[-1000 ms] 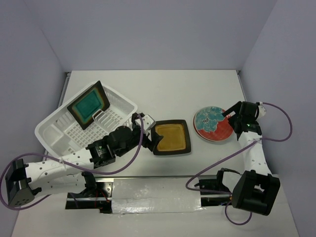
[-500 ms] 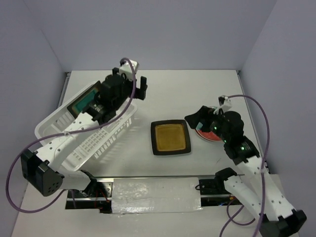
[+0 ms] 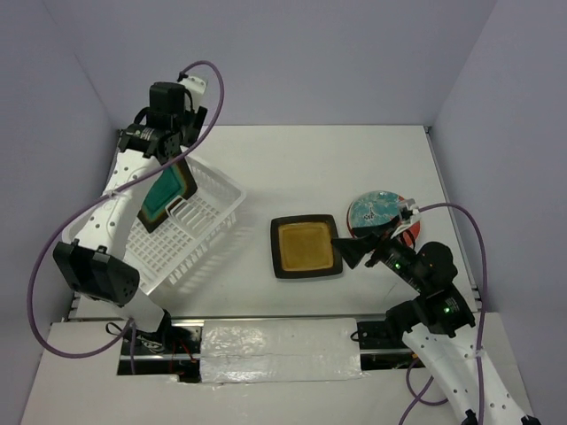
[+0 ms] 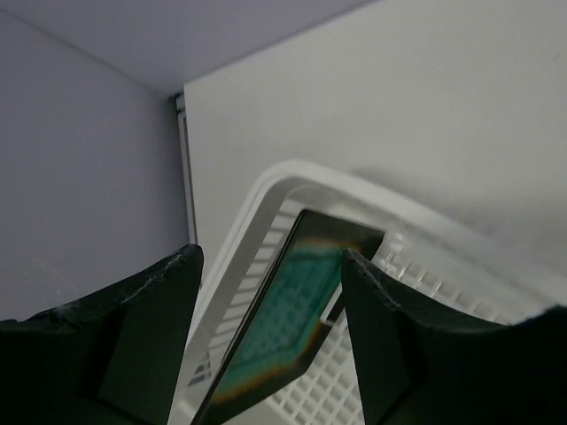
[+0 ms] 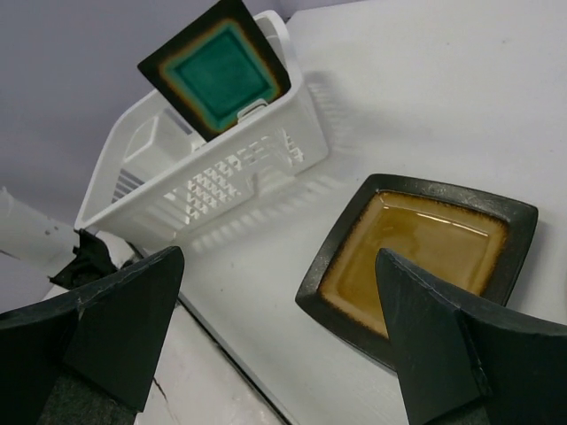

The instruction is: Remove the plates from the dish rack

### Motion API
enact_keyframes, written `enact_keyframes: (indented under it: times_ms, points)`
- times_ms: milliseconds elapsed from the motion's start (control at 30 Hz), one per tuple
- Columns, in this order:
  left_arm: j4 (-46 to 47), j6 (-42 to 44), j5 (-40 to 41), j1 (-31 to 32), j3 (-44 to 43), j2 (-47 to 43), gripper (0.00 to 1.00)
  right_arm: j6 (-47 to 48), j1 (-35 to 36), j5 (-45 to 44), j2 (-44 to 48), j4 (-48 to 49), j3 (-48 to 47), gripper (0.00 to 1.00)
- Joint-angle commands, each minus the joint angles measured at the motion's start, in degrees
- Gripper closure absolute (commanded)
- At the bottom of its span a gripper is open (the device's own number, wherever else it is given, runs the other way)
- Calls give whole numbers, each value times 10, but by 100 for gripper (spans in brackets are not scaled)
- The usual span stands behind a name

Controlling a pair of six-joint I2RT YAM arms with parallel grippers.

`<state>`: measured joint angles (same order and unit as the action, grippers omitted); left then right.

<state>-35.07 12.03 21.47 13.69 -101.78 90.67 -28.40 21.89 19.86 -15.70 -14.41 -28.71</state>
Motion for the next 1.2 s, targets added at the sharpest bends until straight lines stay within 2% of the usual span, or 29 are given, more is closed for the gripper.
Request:
enact_keyframes:
  times_ms: [0,33,100,167,367,600,700,867,967,1100,1167]
  points:
    - [-89,53,57,-9,6,8,24,12,3,29,22,21,-14,5]
    - [-98,48,93,-10,11,18,23,12,3,29,29,24,-12,5]
    - [-130,41,72,-16,4,28,27,12,3,21,42,24,-10,5]
    - [-134,39,52,-20,-4,35,25,19,3,14,59,12,-14,5]
    - [-161,40,160,-25,-38,70,25,27,4,12,94,-4,-27,5]
    - [-162,51,131,-60,-8,95,24,25,3,22,92,-1,-25,5]
    - [-184,48,112,-80,-8,113,30,18,3,41,90,10,-15,5]
    - [-152,46,67,-96,28,96,32,21,3,37,94,2,-24,5]
    - [-169,44,53,-96,21,114,36,25,3,28,104,-2,-24,5]
    - [-181,34,45,-96,11,130,50,26,3,25,107,-6,-27,5]
    - [-176,31,38,-96,14,130,51,26,3,26,107,-6,-27,5]
